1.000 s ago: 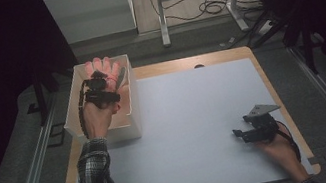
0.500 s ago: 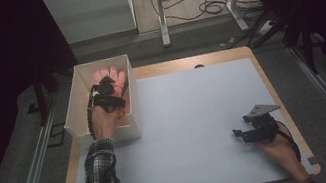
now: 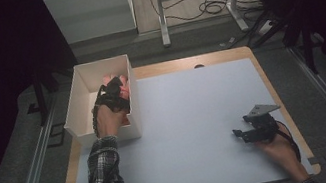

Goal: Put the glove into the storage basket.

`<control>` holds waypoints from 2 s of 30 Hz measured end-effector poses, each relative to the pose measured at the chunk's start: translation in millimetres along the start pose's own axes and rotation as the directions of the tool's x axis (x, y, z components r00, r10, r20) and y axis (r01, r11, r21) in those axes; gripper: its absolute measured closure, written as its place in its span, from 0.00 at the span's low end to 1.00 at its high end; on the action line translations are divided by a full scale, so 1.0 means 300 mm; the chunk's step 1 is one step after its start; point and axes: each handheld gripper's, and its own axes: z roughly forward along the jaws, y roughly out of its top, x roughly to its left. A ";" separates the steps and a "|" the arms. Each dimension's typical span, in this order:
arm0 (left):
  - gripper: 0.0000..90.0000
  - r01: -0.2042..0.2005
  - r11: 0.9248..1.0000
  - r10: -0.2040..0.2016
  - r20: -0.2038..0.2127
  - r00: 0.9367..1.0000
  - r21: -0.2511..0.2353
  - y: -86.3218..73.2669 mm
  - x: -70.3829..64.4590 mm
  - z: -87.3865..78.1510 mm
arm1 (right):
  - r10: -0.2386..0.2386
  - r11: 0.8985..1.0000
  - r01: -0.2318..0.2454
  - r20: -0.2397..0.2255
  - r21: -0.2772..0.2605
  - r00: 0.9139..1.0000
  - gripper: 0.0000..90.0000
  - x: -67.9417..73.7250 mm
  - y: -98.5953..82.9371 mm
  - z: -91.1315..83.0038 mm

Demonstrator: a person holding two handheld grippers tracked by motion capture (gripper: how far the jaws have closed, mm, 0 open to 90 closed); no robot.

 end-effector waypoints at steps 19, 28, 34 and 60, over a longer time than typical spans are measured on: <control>0.04 -0.002 0.988 0.011 0.054 0.998 -0.156 -0.046 0.048 -0.116 | -0.001 1.000 0.001 0.000 0.000 1.000 0.32 0.000 0.000 0.000; 0.03 -0.025 0.971 0.042 0.067 0.997 -0.238 -0.081 0.056 -0.169 | -0.001 1.000 0.001 0.000 0.000 1.000 0.32 0.000 0.000 0.000; 0.03 -0.044 0.962 0.061 0.054 0.997 -0.268 -0.095 0.061 -0.191 | -0.001 1.000 0.001 0.000 0.000 1.000 0.32 0.000 0.000 0.000; 0.03 -0.062 0.902 0.125 0.122 0.985 -0.426 -0.178 0.092 -0.291 | -0.001 1.000 0.001 0.001 0.001 1.000 0.32 0.000 0.000 0.000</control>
